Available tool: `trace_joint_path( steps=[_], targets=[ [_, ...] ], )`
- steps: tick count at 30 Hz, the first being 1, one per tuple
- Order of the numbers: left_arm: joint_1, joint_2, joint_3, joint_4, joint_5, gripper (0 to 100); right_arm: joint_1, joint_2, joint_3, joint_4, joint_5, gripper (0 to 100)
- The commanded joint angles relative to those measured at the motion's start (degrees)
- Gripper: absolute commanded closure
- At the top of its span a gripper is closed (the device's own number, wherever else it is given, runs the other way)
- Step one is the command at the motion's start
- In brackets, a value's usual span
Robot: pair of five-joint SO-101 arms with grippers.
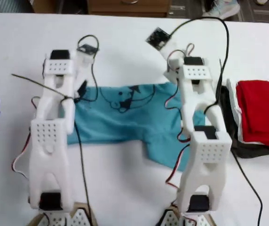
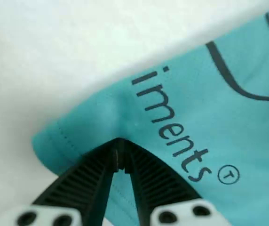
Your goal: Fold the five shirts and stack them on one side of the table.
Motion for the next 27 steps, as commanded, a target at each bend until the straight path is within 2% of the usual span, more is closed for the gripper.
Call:
trace_joint_path(
  steps=[1, 5, 27],
  targets=[
    [-2.3, 4.0, -9.4, 3.1, -0.2, 98, 2.2, 1.3, -0.4, -2.3, 0.2, 97.6],
    [-5.0, 6.2, -14.6, 4.8, -0.3, 98, 4.9, 4.4, -0.4, -4.8, 0.2, 97.6],
    [-10.9, 6.4, -14.5, 5.0, -5.8, 98, 6.8, 5.8, -2.5, -5.2, 0.2, 97.6]
  ],
)
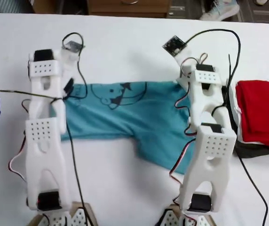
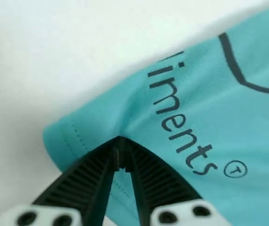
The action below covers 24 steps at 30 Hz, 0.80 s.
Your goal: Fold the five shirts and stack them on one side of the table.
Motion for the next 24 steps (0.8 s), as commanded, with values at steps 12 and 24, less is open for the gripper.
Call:
trace_joint_path(
  steps=[12, 24],
  targets=[
    [-0.7, -3.4, -2.3, 0.7, -0.6, 98, -0.9, -3.3, -8.0, 2.1, 0.1, 97.6],
    [2.2, -27.5, 9.1, 1.0, -0.5, 98, -7.2, -16.1, -15.2, 26.1, 0.0, 97.1]
  ],
)
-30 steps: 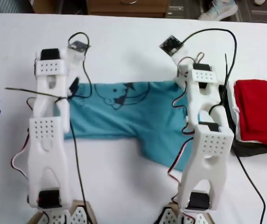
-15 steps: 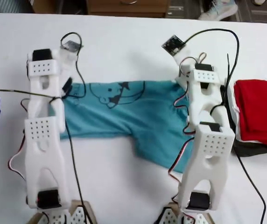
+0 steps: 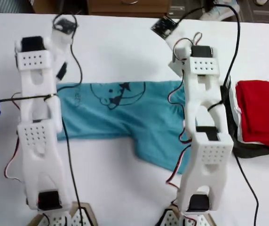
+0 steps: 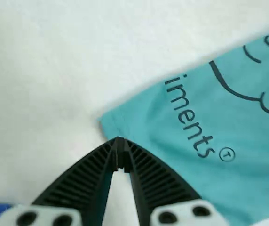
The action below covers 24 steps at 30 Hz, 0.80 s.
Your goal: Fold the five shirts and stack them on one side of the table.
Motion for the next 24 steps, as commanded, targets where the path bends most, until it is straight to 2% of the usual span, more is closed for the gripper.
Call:
trace_joint_path(
  steps=[1, 5, 9, 17, 20, 24],
  targets=[
    [1.5, -10.7, 9.1, 1.1, 0.0, 98, -1.5, -7.2, -2.5, 8.1, -0.1, 97.4],
    [2.6, -17.4, 27.4, 0.8, -0.5, 98, -2.9, -9.3, -2.4, 16.9, -0.2, 97.4],
    [3.6, -22.7, 40.2, -0.8, -2.9, 98, -2.9, -12.3, -2.4, 19.9, -0.2, 97.4],
    [1.0, -30.2, 61.1, -11.9, -3.8, 98, -2.9, -24.0, -2.0, 27.4, -0.2, 97.4],
    [0.6, -31.7, 68.1, -16.4, -3.6, 98, -2.6, -29.0, 3.4, 28.2, -0.3, 97.4],
    [0.4, -32.4, 75.8, -22.8, -3.5, 98, -3.1, -37.5, 18.7, 25.7, 0.2, 97.4]
  ],
)
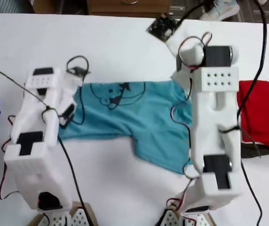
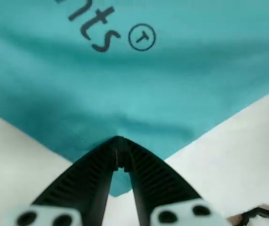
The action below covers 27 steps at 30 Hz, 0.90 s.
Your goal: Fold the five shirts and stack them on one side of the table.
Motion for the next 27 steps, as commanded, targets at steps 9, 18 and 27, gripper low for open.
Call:
trace_joint_path(
  steps=[9, 18, 27],
  targets=[
    [-0.6, -4.1, 9.1, -6.3, -0.4, 98, -1.3, -30.5, 53.5, -22.5, 0.3, 97.4],
    [-0.4, -4.1, 1.3, -0.6, 0.0, 98, -1.9, -39.4, 77.2, -34.9, 5.7, 85.4],
    [-0.2, -4.0, -12.9, 12.9, 0.1, 98, -6.4, -39.4, 83.3, -31.9, 26.4, 76.2]
  ],
)
